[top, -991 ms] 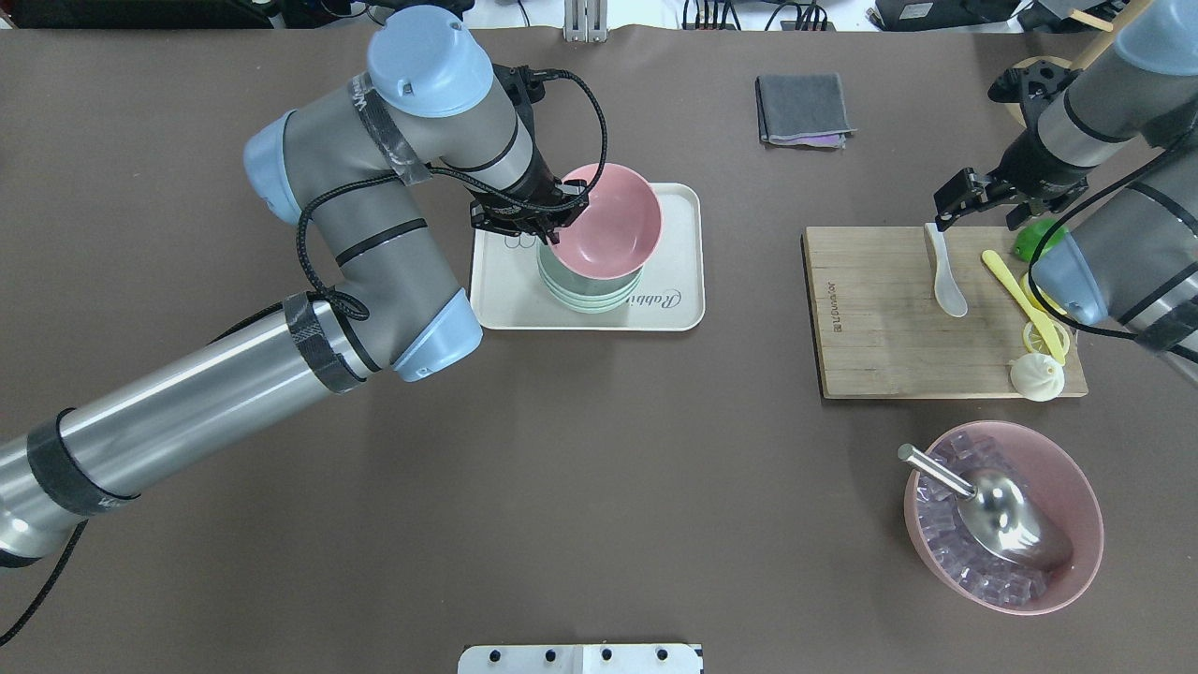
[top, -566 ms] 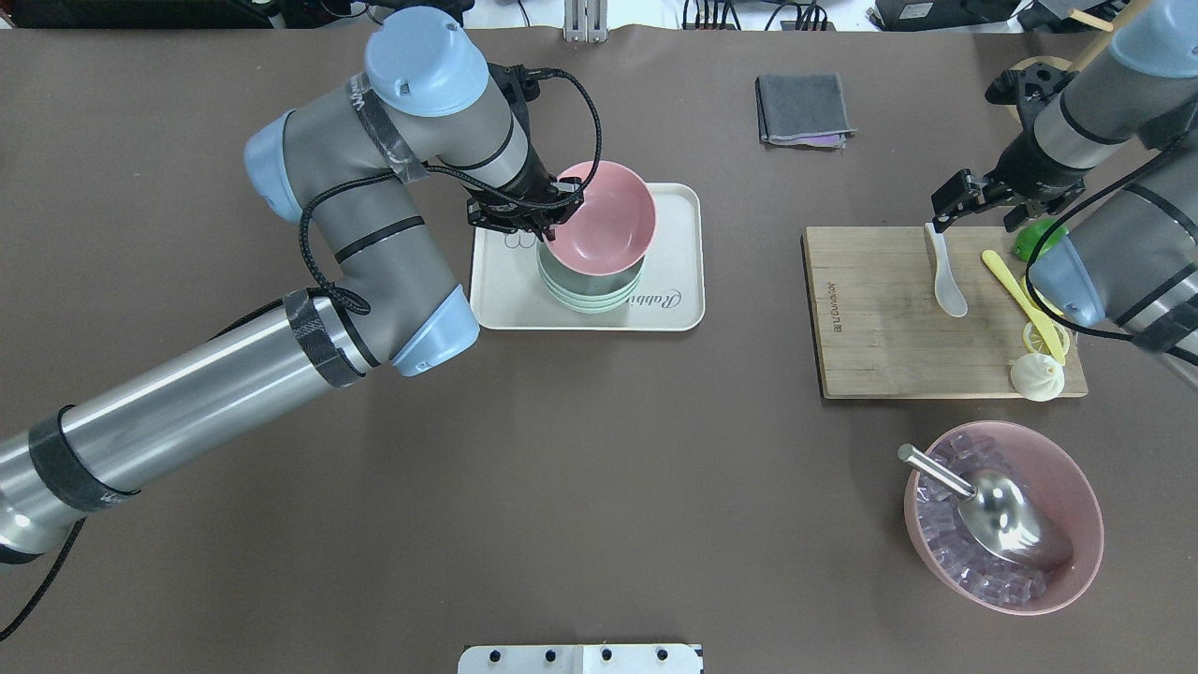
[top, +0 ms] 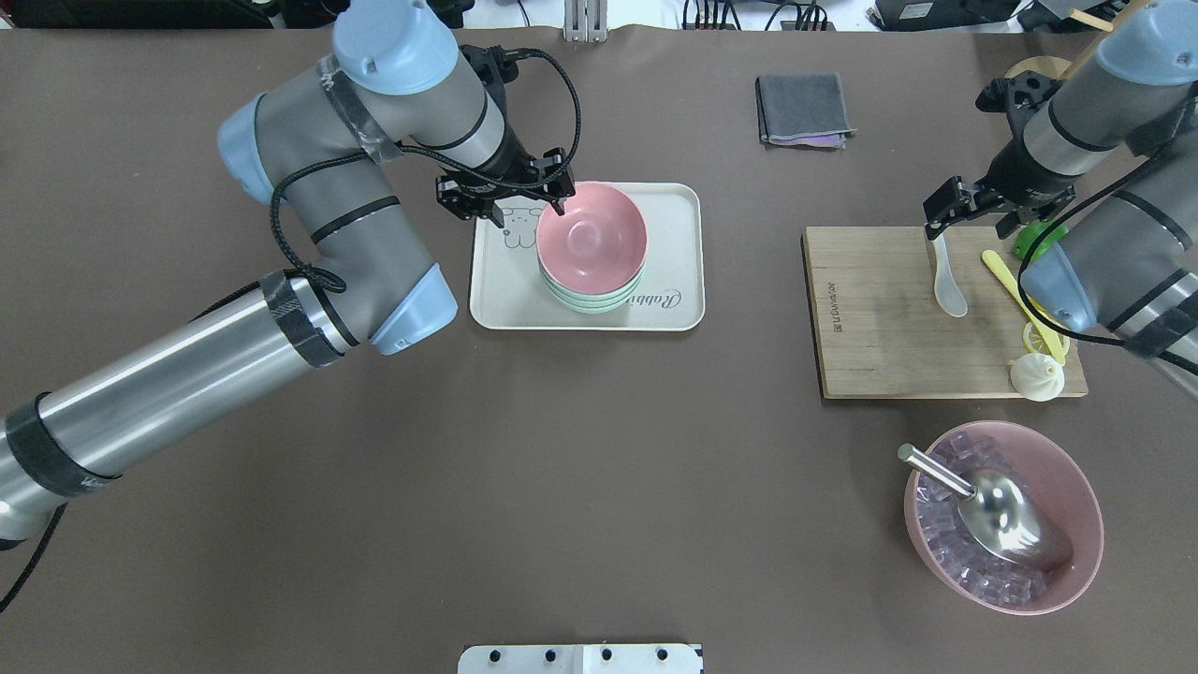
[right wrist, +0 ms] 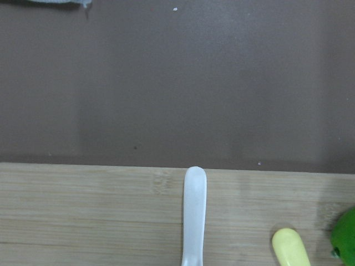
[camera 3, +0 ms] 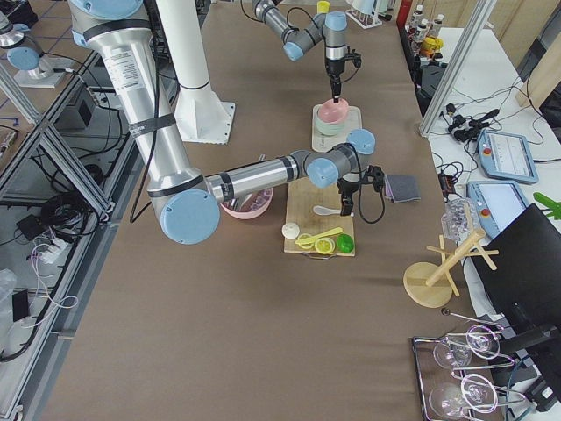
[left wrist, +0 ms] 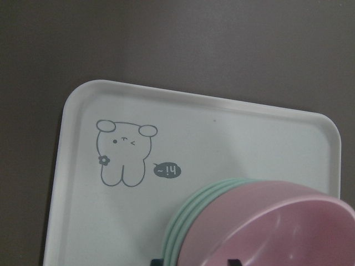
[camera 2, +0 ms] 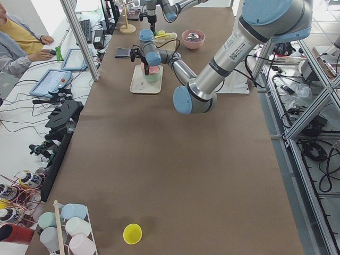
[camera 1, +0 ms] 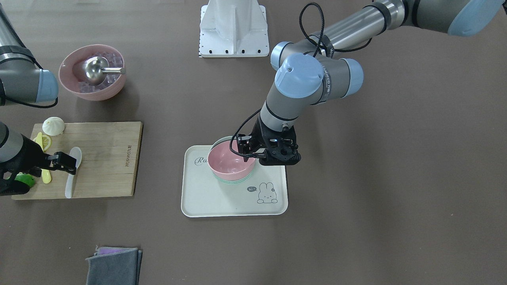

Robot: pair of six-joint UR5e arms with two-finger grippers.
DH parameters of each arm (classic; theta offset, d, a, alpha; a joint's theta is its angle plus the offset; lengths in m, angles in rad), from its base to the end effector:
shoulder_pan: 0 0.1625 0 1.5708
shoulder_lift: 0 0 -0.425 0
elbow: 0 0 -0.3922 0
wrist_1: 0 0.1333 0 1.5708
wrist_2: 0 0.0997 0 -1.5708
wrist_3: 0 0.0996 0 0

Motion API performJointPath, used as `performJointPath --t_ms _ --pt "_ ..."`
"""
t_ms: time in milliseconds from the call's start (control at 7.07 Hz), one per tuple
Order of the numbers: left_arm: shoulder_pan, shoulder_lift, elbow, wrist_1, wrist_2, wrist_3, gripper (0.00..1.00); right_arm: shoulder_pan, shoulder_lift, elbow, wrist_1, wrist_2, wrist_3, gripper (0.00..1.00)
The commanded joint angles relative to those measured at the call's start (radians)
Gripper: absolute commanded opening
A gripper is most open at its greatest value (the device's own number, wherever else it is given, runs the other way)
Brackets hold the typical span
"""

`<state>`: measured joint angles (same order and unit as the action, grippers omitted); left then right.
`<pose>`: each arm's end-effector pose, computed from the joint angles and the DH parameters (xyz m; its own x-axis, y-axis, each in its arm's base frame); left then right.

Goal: Stack pink bowl on green and place spoon
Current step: 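Open the left gripper and lift away from the stacked bowls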

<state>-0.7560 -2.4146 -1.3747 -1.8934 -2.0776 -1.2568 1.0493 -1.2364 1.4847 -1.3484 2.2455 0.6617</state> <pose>0.4936 -0.5822 0.1753 0.4863 -0.0873 -0.8694 0.1663 0.9860 -0.0060 -0.2591 -0.5936 0.4917 0.6957 -0.0259 0.7179 0.0210 0.9997 0.0157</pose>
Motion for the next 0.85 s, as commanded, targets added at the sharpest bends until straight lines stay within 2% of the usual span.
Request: performJointPath --t_ms 0,142,566,708 --pt "-0.063 0.105 -0.111 0.000 -0.050 0.020 0.98 -0.011 0.003 -0.014 0.000 -0.001 0.001 0.97" --pt "-0.081 0.155 -0.147 0.003 -0.052 0.093 0.98 -0.024 0.005 -0.041 0.000 -0.001 0.001 0.94" --pt "-0.118 0.167 -0.152 0.003 -0.078 0.106 0.98 -0.046 0.005 -0.066 0.000 -0.001 0.001 0.66" --pt "-0.124 0.167 -0.153 0.003 -0.078 0.106 0.98 -0.051 0.006 -0.076 0.000 -0.001 0.001 0.65"
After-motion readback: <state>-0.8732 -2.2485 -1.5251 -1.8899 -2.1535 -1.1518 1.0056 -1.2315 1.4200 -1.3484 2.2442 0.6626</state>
